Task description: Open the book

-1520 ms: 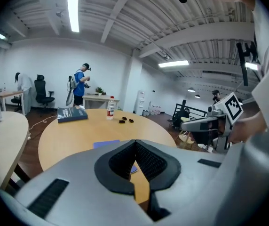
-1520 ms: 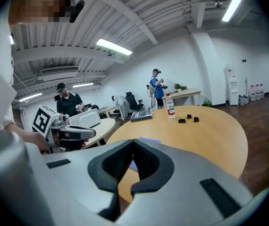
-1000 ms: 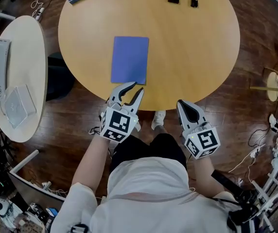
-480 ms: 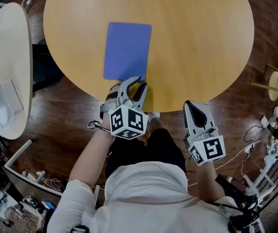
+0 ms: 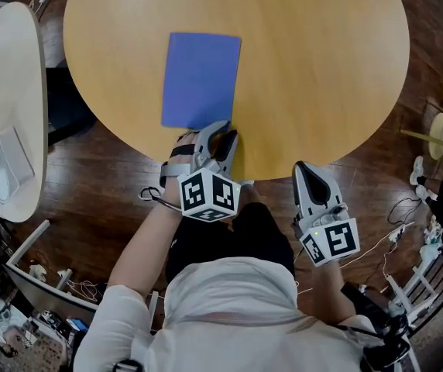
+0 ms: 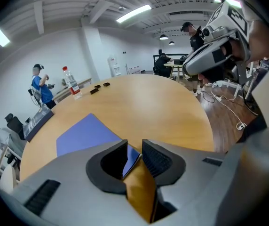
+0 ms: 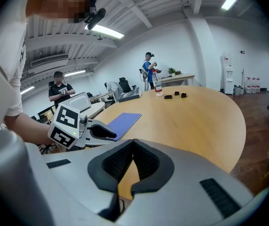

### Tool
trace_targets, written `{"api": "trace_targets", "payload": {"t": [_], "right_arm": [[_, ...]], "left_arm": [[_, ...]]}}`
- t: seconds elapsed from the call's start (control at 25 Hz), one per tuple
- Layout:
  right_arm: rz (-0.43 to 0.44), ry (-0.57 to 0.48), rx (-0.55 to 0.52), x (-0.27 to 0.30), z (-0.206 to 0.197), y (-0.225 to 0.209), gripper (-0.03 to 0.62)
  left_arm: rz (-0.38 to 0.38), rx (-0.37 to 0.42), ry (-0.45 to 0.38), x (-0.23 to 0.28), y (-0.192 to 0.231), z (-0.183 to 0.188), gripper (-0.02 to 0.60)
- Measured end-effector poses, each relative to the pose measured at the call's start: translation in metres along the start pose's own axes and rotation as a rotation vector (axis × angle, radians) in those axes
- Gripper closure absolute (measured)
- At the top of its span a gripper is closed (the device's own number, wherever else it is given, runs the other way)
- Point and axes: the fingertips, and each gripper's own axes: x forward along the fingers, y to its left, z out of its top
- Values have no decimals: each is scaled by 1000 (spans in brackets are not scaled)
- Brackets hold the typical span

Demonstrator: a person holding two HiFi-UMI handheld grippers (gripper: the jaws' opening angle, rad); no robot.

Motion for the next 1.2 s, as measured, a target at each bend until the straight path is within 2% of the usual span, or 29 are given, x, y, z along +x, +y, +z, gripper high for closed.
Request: {"api": "trace_targets", "payload": {"t": [0.2, 0.48, 0.84, 0.92, 1.0, 1.2], "right_arm": [[-9, 6, 11, -1, -2, -7, 589], [-7, 13, 21, 2, -8, -7, 589], [-3, 10, 24, -2, -7, -8, 589], [-1, 13, 28, -2, -8, -9, 589], [4, 14, 31, -2, -9, -6, 589], [17, 10, 29, -1, -7, 0, 589]], "left_arm": [[-4, 1, 22, 5, -1, -6, 480], [-17, -52, 5, 3, 1, -5, 480], [-26, -72, 15, 3, 1, -1, 482], [-30, -100, 0, 2, 1, 2, 505], [-30, -134, -17, -1, 2, 4, 564], [-38, -205, -69, -8, 7, 14, 569]]}}
